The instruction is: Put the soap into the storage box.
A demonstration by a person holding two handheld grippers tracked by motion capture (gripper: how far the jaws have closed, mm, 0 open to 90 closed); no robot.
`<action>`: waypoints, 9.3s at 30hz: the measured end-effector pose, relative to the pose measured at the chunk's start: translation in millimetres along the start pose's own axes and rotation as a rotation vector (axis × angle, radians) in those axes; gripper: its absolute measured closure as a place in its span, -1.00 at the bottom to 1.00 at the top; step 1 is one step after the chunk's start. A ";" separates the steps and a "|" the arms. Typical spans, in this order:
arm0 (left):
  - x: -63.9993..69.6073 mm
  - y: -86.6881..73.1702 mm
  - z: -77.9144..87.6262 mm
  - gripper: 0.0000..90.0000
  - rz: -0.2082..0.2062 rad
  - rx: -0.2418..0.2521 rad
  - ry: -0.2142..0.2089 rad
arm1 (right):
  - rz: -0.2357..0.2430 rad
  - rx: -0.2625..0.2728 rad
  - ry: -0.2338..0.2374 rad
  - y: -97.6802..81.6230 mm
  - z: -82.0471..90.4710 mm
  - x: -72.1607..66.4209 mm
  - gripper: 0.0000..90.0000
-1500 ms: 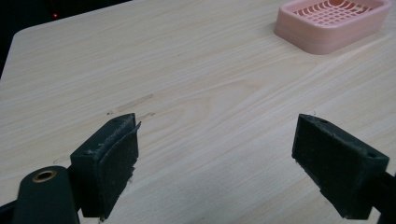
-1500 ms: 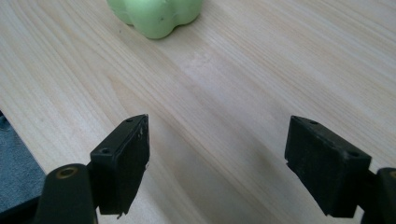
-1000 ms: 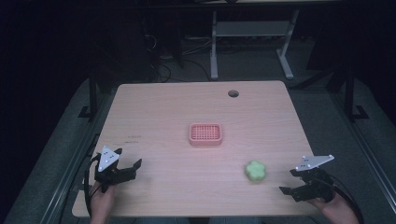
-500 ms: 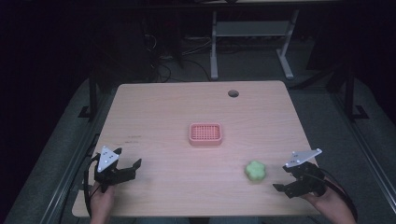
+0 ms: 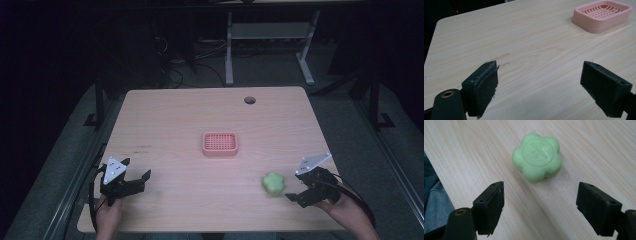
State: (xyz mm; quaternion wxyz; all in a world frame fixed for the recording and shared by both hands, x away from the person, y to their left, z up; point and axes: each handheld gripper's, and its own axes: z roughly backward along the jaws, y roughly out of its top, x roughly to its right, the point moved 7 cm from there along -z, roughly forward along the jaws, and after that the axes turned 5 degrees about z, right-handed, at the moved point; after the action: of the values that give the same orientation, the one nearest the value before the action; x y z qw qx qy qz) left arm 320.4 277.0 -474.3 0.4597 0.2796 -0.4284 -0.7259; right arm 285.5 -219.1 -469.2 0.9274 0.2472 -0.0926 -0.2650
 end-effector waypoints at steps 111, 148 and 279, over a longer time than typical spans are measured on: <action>2.3 1.3 -0.4 -0.68 0.002 0.005 -0.011 | 0.160 -0.306 0.086 40.4 -70.2 1.7 -0.43; 1.7 2.9 0.9 -0.68 0.011 0.018 -0.016 | 0.175 -0.220 0.114 91.0 -59.8 17.9 -0.43; 3.6 5.8 0.2 -0.68 0.015 0.027 -0.030 | 0.190 -0.319 0.153 249.8 -144.6 52.0 -0.43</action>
State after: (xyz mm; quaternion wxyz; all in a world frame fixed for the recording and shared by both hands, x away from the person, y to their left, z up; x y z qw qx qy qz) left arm 321.2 272.6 -469.2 0.4549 0.2715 -0.4471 -0.7207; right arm 484.4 -3.7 -464.8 0.9799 0.1068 -0.0016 -0.1683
